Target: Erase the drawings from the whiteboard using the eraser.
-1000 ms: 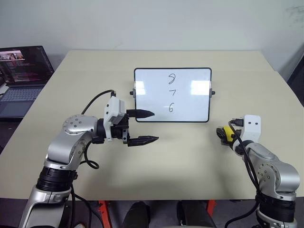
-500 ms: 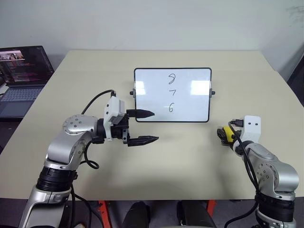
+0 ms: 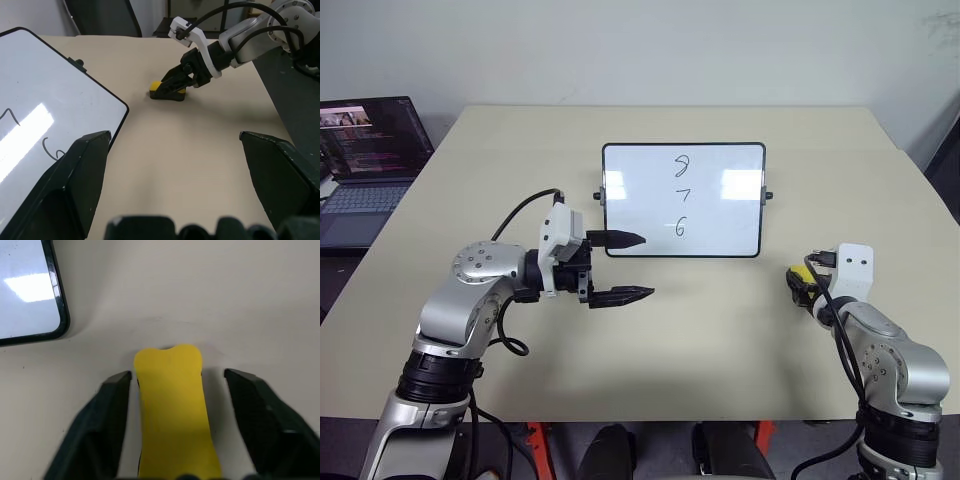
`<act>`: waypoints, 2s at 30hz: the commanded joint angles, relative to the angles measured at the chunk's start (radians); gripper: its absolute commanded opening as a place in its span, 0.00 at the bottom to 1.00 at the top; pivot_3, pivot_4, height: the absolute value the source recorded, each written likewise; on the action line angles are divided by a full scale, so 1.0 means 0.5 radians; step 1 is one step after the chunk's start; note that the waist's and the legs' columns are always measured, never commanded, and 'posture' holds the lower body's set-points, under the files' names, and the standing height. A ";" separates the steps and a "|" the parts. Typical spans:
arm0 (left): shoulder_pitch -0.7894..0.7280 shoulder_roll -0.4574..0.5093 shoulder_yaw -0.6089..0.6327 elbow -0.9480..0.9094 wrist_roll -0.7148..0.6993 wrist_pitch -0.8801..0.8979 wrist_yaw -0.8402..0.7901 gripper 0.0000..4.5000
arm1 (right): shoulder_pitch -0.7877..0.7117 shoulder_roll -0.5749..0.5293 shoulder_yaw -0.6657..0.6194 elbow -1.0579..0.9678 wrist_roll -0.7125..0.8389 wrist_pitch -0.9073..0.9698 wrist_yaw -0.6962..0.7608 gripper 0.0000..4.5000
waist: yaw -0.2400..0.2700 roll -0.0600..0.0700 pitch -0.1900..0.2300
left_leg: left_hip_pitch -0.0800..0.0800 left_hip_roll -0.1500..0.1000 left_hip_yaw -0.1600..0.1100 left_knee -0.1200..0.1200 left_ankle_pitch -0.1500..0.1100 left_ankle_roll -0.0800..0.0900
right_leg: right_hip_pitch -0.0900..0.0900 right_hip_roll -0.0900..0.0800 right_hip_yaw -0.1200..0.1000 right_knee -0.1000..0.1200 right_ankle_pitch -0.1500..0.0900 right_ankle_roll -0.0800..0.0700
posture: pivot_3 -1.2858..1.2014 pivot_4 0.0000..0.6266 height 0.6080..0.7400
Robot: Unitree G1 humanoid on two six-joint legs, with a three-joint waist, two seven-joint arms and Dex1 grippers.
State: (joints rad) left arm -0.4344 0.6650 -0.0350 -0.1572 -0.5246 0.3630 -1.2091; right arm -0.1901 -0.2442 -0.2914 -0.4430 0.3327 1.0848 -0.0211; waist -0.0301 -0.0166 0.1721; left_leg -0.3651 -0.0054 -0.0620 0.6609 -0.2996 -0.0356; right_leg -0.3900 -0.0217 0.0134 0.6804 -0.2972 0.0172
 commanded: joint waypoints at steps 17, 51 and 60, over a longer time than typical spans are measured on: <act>-0.030 0.018 0.030 -0.073 -0.008 -0.023 0.000 1.00 | -0.030 0.000 -0.019 -0.069 -0.014 -0.028 -0.004 0.24 | 0.000 0.000 0.000 | 0.000 0.000 0.000 0.000 0.000 0.000 | 0.000 0.000 0.000 0.000 0.000 0.000 | 0.52 0.24 1.00; 0.090 -0.378 0.122 -0.080 0.376 -0.037 1.104 1.00 | -0.801 -0.125 0.293 0.439 -0.176 -0.595 0.249 0.24 | 0.000 0.000 0.000 | 0.000 -0.001 0.003 0.001 0.000 0.000 | 0.000 -0.002 0.002 0.000 0.002 0.002 | 0.52 0.24 1.00; 0.118 -0.477 0.090 -0.120 0.401 -0.012 1.244 1.00 | -1.001 -0.108 0.378 0.683 -0.209 -0.793 0.337 0.24 | -0.001 0.000 0.000 | -0.001 0.000 0.003 0.001 0.000 0.000 | -0.001 -0.002 0.002 -0.001 0.002 0.002 | 0.52 0.24 1.00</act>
State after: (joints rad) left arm -0.3757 0.4314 0.0058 -0.1643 -0.3309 0.3649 -0.5992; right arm -0.6545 -0.2988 -0.1021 -0.0939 0.2348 0.7249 0.1372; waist -0.0306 -0.0165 0.1723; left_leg -0.3655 -0.0056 -0.0603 0.6614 -0.2995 -0.0357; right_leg -0.3904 -0.0229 0.0145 0.6801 -0.2961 0.0182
